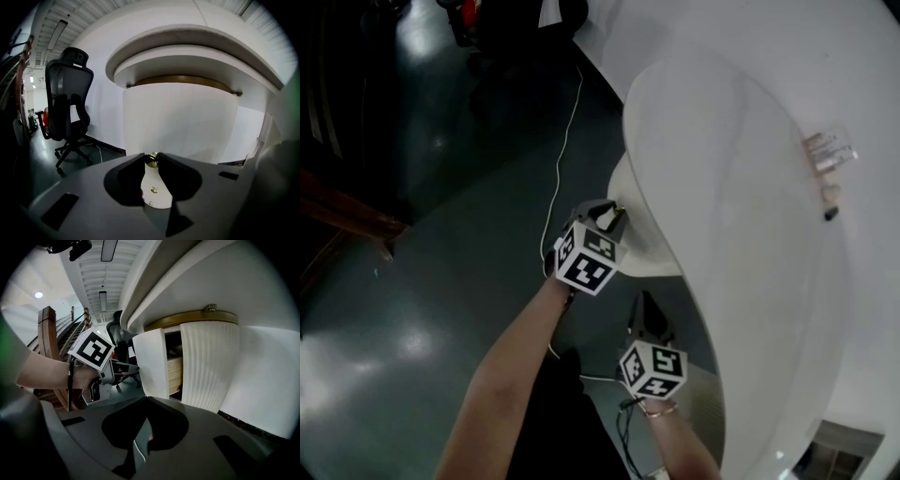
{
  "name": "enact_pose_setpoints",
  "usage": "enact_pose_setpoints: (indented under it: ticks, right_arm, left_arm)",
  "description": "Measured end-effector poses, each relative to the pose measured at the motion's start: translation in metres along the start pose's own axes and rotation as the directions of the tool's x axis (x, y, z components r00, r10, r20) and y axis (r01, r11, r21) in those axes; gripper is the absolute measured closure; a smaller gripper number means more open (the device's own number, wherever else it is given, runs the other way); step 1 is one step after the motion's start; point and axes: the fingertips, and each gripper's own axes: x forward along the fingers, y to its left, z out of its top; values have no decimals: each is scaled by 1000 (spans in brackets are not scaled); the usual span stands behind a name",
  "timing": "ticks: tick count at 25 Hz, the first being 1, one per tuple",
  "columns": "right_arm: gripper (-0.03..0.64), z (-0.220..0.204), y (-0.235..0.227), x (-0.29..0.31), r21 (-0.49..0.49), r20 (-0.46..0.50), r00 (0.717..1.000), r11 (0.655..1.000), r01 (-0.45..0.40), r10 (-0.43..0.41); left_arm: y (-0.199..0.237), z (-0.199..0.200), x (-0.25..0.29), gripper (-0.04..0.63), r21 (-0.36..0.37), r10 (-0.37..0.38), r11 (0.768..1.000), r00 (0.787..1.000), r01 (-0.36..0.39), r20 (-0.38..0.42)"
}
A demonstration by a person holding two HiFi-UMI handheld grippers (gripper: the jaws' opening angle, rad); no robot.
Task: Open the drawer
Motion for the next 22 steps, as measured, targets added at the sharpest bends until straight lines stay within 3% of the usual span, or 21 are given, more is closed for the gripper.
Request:
enact_pose_setpoints:
  ticks: [22]
  right_arm:
    - [614, -3, 60, -34, -29, -39, 997, 997, -73, 72]
  left_arm:
    - [60, -59, -98, 519, -92, 152, 983, 984, -161, -96]
